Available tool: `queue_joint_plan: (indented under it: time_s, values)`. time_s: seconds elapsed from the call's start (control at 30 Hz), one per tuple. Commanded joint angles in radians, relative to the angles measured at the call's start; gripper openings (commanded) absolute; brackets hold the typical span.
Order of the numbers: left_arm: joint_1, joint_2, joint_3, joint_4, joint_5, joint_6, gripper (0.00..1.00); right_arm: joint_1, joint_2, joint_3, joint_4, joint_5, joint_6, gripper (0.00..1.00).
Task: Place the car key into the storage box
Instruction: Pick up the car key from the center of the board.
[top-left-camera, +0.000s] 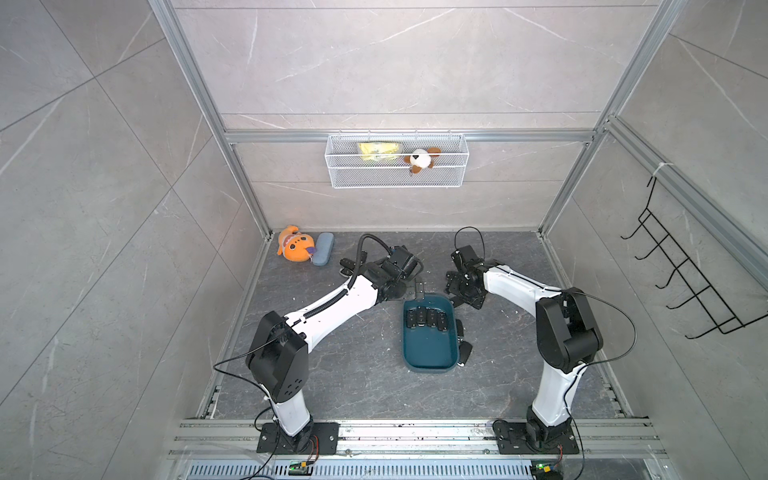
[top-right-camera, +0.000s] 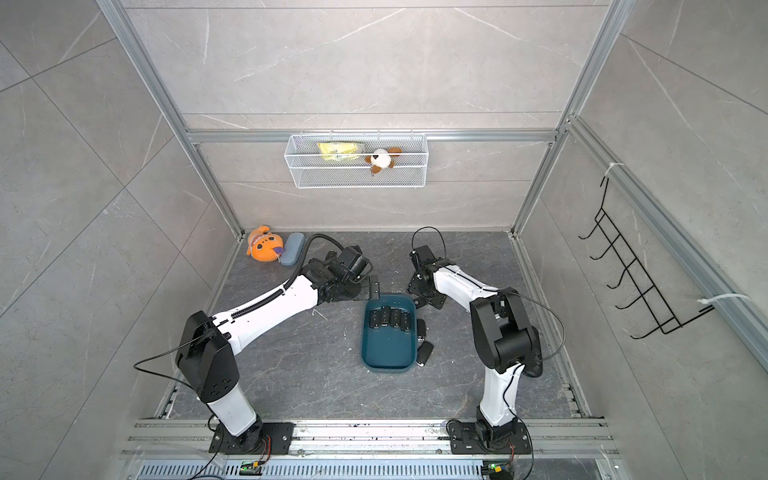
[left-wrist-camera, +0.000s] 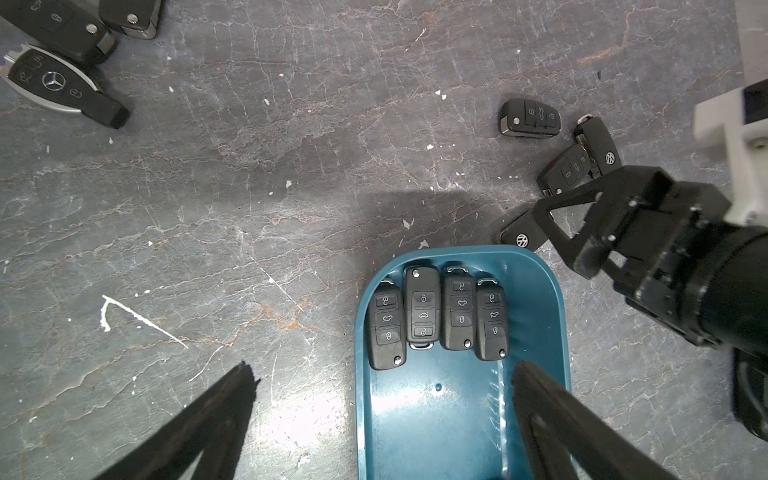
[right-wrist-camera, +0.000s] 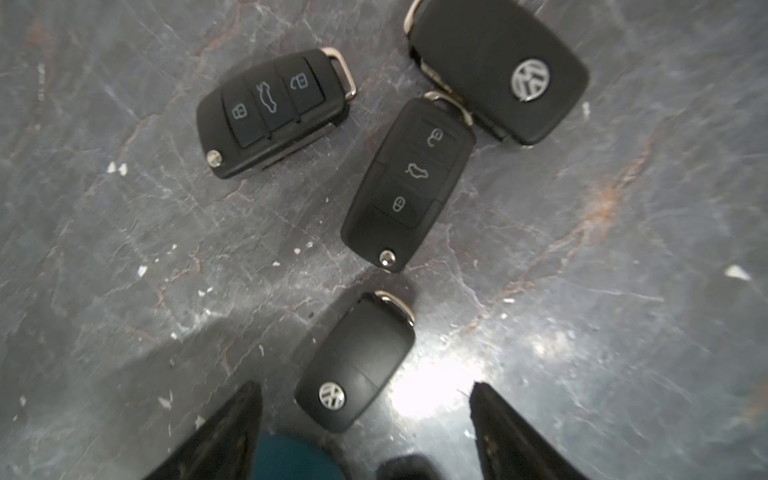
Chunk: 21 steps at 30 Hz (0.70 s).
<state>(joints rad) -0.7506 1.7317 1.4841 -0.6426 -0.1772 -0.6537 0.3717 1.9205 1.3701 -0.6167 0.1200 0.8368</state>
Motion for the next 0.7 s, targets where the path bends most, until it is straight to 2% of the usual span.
queue_joint_plan:
  time_s: [0.0,0.17,0.43,0.67]
  values:
    - [0.021,-0.048,-0.006,0.024,0.030,0.014,1.00,-0.001,0.055,0.039,-0.059,-0.017,0.055,0.78]
    - [0.040,-0.049,-0.010,0.034,0.054,0.013,1.00,-0.001,0.088,0.023,-0.053,-0.051,0.076,0.72]
    - [0.049,-0.044,-0.009,0.039,0.072,0.008,1.00,-0.002,0.116,0.014,-0.050,-0.077,0.078,0.59]
    - [0.050,-0.047,-0.014,0.036,0.079,0.003,1.00,-0.004,0.141,0.035,-0.049,-0.074,0.047,0.40]
